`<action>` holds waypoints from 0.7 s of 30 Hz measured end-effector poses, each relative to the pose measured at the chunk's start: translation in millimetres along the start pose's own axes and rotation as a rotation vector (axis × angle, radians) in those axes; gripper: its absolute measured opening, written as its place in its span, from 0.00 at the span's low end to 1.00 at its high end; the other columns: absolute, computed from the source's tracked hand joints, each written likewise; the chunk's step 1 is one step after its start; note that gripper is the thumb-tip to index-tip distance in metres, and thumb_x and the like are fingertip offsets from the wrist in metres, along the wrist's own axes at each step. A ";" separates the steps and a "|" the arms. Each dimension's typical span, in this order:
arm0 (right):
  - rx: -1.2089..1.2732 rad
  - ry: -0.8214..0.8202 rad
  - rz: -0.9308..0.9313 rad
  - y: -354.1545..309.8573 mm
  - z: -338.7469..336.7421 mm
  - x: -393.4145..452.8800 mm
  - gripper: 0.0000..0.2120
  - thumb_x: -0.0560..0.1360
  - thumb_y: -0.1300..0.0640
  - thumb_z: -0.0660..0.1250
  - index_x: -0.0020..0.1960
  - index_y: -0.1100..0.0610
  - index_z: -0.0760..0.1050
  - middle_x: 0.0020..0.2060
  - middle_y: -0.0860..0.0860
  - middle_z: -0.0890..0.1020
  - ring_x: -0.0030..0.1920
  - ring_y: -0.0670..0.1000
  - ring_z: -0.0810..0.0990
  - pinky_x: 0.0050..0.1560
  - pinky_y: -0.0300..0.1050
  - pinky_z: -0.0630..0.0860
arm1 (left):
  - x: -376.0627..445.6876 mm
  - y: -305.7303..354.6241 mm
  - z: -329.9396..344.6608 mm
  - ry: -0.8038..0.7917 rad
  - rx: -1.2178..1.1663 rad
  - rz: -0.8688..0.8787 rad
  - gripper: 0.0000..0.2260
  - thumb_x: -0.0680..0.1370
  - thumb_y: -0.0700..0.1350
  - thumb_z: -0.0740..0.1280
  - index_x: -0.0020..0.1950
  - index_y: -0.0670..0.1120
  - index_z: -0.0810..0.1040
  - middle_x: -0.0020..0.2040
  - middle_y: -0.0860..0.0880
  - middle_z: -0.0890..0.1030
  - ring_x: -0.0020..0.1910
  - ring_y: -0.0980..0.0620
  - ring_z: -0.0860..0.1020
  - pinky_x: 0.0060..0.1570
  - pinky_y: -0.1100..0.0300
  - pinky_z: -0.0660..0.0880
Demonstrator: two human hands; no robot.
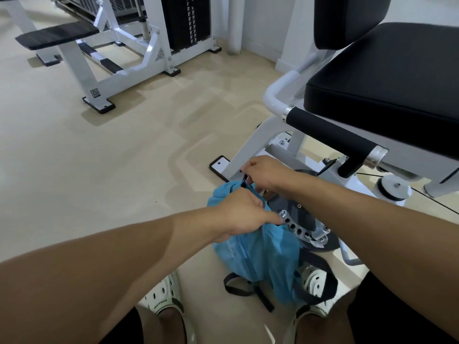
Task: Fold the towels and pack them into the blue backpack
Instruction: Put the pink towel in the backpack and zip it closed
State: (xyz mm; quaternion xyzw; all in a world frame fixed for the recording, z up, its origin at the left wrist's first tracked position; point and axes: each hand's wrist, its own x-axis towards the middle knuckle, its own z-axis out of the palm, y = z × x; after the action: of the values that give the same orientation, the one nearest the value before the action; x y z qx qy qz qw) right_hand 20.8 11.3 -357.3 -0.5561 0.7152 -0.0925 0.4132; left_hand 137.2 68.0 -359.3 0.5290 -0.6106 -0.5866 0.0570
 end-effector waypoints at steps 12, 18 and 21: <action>-0.248 0.009 -0.271 12.9 2.3 1.8 0.13 0.84 0.49 0.58 0.46 0.54 0.75 0.46 0.51 0.85 0.38 0.49 0.79 0.34 0.41 0.72 | 37.5 -28.6 -77.3 0.146 0.697 0.079 0.22 0.79 0.38 0.68 0.72 0.49 0.74 0.68 0.50 0.78 0.65 0.49 0.76 0.61 0.56 0.74; -0.606 -0.029 -0.438 8.3 7.7 -21.5 0.12 0.85 0.45 0.54 0.43 0.41 0.66 0.42 0.44 0.81 0.38 0.49 0.77 0.39 0.46 0.70 | 49.7 -39.7 -69.3 0.034 0.683 0.200 0.11 0.76 0.38 0.70 0.54 0.51 0.79 0.51 0.54 0.81 0.51 0.52 0.80 0.49 0.66 0.75; -0.681 -0.020 -0.455 12.3 5.3 -32.9 0.12 0.85 0.43 0.53 0.46 0.43 0.71 0.40 0.45 0.80 0.43 0.51 0.77 0.38 0.47 0.65 | 53.2 -39.5 -63.9 0.006 0.706 0.218 0.14 0.76 0.39 0.71 0.42 0.58 0.73 0.36 0.65 0.72 0.34 0.67 0.75 0.33 0.74 0.67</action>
State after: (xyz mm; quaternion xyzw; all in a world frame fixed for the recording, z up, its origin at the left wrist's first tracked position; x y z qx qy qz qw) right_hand 17.0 46.2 -351.9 -0.8060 0.5596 0.0657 0.1813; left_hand 181.1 -2.0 -399.8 0.4495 -0.8281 -0.3287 -0.0652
